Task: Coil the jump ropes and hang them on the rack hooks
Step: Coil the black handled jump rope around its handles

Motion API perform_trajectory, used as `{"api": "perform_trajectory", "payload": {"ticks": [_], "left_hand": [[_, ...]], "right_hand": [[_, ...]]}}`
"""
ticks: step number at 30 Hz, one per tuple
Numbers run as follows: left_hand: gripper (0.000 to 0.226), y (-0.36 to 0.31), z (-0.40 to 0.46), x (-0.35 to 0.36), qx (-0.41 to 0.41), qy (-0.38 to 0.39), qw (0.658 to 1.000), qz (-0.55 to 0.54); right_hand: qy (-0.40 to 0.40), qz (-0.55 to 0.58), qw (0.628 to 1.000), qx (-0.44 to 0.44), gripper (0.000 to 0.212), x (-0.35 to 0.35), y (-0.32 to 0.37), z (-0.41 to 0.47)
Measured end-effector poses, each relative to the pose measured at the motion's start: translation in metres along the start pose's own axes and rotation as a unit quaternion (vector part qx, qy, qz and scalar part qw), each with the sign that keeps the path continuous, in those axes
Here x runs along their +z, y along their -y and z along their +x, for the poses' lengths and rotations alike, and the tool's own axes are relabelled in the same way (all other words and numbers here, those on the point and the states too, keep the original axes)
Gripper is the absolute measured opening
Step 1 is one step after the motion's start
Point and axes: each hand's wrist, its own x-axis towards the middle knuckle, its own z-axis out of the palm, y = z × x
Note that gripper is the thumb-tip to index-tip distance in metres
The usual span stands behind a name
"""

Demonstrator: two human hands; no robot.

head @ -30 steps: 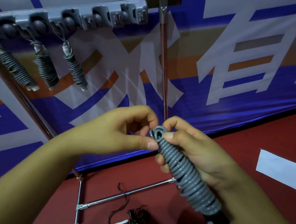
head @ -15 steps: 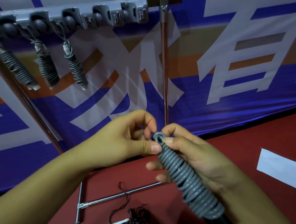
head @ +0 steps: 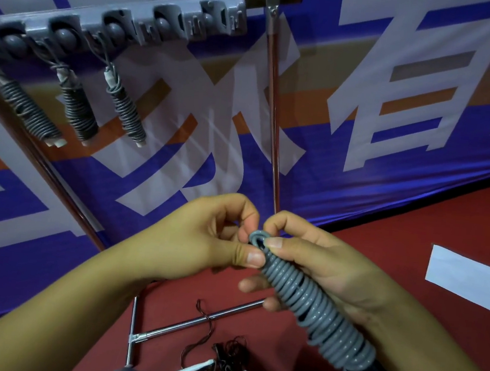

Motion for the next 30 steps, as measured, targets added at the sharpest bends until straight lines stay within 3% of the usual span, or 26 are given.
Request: {"api": "perform_trajectory", "payload": {"ticks": [6,12,18,24,30], "left_hand": [[0.020,0.003,-0.001,0.001,0.028,-0.031,0.999,-0.016],[0.013,-0.004,0.000,0.003,0.066,-0.061,0.994,0.054],[0.011,-0.010,-0.008,-0.001,0.059,-0.006,0.997,0.039],[0.018,-0.006,-0.010,0.008,0.145,-0.091,0.966,0.196],[0.015,-0.016,-0.016,0.001,0.176,-0.039,0.949,0.259]], "right_hand": [[-0.018,-0.010,0.999,-0.039,0.004,0.001,0.000,0.001],[-0.028,-0.021,0.995,-0.098,0.008,0.005,-0.004,-0.002],[-0.046,-0.093,0.985,-0.138,0.015,0.005,-0.009,-0.003],[-0.092,-0.134,0.965,-0.207,0.018,0.007,-0.009,-0.004],[-0.109,-0.203,0.951,-0.206,0.018,0.007,-0.002,-0.012]]}}
